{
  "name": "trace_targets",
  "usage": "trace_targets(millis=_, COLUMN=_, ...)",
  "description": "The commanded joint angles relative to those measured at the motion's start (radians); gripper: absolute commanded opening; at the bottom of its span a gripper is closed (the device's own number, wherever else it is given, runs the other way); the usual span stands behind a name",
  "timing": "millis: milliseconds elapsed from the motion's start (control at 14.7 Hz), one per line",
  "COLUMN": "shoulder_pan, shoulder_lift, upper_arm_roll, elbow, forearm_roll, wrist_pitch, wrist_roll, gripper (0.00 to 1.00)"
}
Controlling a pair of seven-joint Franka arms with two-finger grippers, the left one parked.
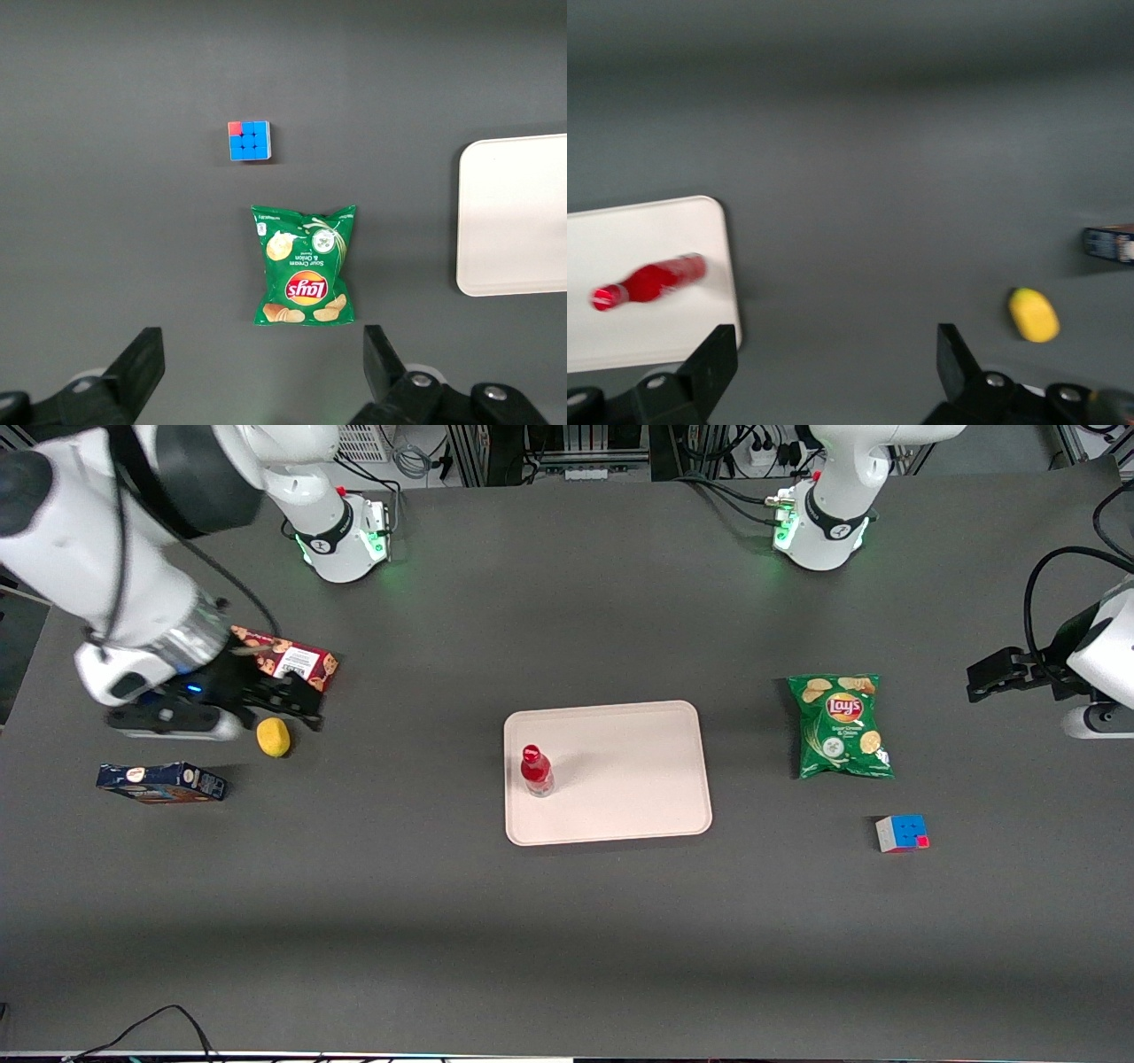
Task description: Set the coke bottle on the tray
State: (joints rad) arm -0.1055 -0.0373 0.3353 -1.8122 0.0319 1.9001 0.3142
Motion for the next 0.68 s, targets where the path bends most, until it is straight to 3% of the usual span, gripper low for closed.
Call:
trace_targets(millis=0, shoulder_pan=-0.023, shoulder_lift=-0.165, upper_arm_roll=-0.129, elbow=-0.171, forearm_roll=0.045, wrist_pitch=-0.030, wrist_roll=-0.225, gripper=1.00)
trace_targets(millis=204, shoulder_pan=-0.023, shoulder_lift=-0.203, upper_arm_roll=-0.222, elbow=-0.174, forearm_roll=0.043, wrist_pitch=-0.113, wrist_roll=-0.361, gripper=1.00)
trace_targets(millis=612, shoulder_pan=-0.025, shoulder_lift=-0.185, upper_arm_roll=-0.236, elbow=-0.101, forearm_roll=0.031, wrist_pitch=-0.159, wrist_roll=-0.373, gripper=1.00)
